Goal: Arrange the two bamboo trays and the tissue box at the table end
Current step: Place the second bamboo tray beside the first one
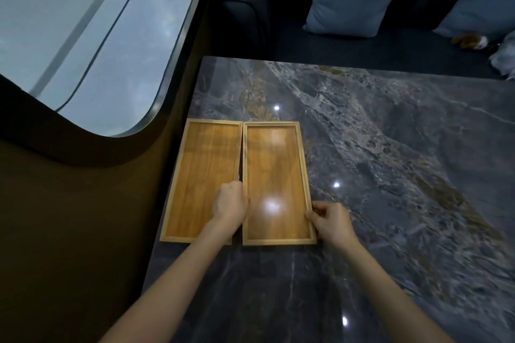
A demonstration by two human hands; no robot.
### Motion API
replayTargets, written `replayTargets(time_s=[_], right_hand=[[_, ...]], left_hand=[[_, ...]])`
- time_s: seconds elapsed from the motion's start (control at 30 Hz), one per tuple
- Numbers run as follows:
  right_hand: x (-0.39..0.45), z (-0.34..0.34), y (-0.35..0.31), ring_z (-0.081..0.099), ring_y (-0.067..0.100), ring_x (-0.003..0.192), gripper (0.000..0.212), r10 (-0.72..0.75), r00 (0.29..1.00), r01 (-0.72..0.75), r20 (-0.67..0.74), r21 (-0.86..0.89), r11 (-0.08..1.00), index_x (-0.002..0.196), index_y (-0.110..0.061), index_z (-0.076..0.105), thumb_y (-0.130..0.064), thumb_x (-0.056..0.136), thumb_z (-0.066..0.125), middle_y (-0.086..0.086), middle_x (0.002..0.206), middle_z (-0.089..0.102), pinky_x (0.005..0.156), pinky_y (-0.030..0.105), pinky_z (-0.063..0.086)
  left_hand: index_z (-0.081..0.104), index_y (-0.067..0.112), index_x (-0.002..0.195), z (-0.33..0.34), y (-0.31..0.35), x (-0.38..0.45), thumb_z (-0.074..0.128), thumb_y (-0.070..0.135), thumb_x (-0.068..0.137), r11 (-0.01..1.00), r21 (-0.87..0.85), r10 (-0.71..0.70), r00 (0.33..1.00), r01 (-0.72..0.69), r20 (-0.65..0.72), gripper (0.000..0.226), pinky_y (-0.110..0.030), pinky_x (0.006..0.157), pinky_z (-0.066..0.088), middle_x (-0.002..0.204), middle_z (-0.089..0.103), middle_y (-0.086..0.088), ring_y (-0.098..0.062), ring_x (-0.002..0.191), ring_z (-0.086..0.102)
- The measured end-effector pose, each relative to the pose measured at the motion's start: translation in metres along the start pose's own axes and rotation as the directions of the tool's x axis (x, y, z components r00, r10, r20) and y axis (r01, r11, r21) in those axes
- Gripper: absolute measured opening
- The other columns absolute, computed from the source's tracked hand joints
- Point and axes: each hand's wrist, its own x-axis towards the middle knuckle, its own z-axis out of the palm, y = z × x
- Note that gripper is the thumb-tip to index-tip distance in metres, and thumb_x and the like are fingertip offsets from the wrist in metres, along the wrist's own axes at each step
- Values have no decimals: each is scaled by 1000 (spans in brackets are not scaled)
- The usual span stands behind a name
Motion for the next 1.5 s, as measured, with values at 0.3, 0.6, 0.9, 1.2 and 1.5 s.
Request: replayTargets(time_s=[0.3, 0.6, 0.9, 1.2, 1.5], right_hand=[[-3, 3, 0, 60, 9, 81, 22, -5, 995, 3, -98, -21, 1000, 102, -10, 70, -12, 80, 64, 10, 100, 74, 73, 14, 38], [-5, 9, 2, 64, 25, 97, 25, 22, 992, -27, -121, -39, 999, 103, -13, 70, -16, 78, 67, 11, 105, 72, 87, 30, 45], [-6, 13, 1, 63, 25, 98, 26, 49, 989, -51, -139, -12, 999, 105, -11, 69, -15, 79, 67, 11, 107, 71, 92, 35, 48], [-5, 12, 0, 64, 25, 92, 26, 72, 990, -71, -122, 14, 997, 103, -8, 69, -14, 78, 67, 12, 96, 71, 90, 41, 50], [-7, 14, 0, 61, 20, 80, 34, 30, 991, -21, -132, 64, 998, 112, -10, 64, -10, 78, 66, 5, 79, 65, 84, 35, 50]], left_hand=[[63, 8, 98, -1, 4, 0, 59, 19, 87, 987, 153, 41, 999, -37, -23, 16, -36, 73, 59, 91, 67, -10, -21, 79, 66], [63, 9, 89, 2, 1, -1, 60, 18, 86, 984, 173, 45, 997, -33, -61, 10, -28, 61, 56, 78, 62, -5, -17, 69, 64], [63, 10, 87, 3, -2, 2, 60, 16, 87, 981, 189, 64, 995, -50, -72, 7, -26, 58, 54, 78, 64, -5, -16, 68, 64], [64, 10, 91, 3, -13, -12, 53, 21, 90, 987, 93, 141, 983, -131, -115, 16, -19, 52, 47, 73, 58, 0, -12, 65, 61], [10, 20, 144, 11, -81, -56, 34, 27, 96, 905, 244, 381, 920, -349, -97, 54, -38, 115, 6, 153, 2, 1, -16, 143, -1]])
